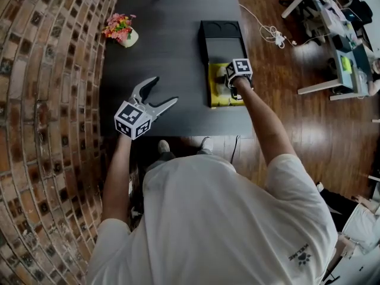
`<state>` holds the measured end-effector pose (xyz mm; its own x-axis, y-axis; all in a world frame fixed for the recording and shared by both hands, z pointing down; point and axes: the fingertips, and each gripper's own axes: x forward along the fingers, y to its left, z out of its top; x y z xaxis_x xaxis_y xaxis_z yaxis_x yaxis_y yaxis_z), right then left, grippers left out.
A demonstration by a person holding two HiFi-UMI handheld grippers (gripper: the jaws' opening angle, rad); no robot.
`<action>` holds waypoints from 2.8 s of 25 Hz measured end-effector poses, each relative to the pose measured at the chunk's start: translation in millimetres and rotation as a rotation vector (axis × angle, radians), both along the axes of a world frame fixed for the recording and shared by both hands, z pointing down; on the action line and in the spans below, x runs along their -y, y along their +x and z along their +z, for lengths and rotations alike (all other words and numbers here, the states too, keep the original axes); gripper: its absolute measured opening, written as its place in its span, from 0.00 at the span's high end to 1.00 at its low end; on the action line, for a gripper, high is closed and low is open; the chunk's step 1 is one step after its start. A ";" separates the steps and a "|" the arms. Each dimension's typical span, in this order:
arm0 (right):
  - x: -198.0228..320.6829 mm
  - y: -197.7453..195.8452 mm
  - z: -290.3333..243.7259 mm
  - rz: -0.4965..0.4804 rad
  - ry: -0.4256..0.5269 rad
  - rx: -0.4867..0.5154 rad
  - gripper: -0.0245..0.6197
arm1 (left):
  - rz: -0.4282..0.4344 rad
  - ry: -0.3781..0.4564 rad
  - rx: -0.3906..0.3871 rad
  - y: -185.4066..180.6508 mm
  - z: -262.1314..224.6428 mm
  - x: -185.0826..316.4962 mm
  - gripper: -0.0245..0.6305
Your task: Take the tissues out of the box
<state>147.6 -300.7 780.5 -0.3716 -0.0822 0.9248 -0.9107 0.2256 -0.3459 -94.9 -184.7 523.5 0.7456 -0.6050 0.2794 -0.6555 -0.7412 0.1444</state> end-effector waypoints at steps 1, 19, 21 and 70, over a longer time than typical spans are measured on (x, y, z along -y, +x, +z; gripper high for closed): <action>-1.0 0.9 -0.3 0.000 -0.005 -0.005 0.30 | -0.004 0.000 -0.002 -0.1 -0.1 0.7 0.38; 0.2 -7.2 -123.2 0.066 0.429 0.229 0.33 | -0.112 0.055 -0.076 -6.4 -20.0 18.6 0.38; 0.2 -13.5 -156.4 0.054 0.542 0.279 0.33 | -0.140 0.067 -0.076 -11.2 -24.9 22.6 0.38; -142.1 -52.2 -347.5 0.100 1.468 0.103 0.33 | -0.574 0.335 -0.041 -55.2 -85.8 -21.1 0.39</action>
<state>95.4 -158.6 433.0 -0.3651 -0.9302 -0.0370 -0.9296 0.3621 0.0691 -150.0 -163.7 437.7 0.2852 -0.9584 -0.0147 -0.9585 -0.2852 -0.0002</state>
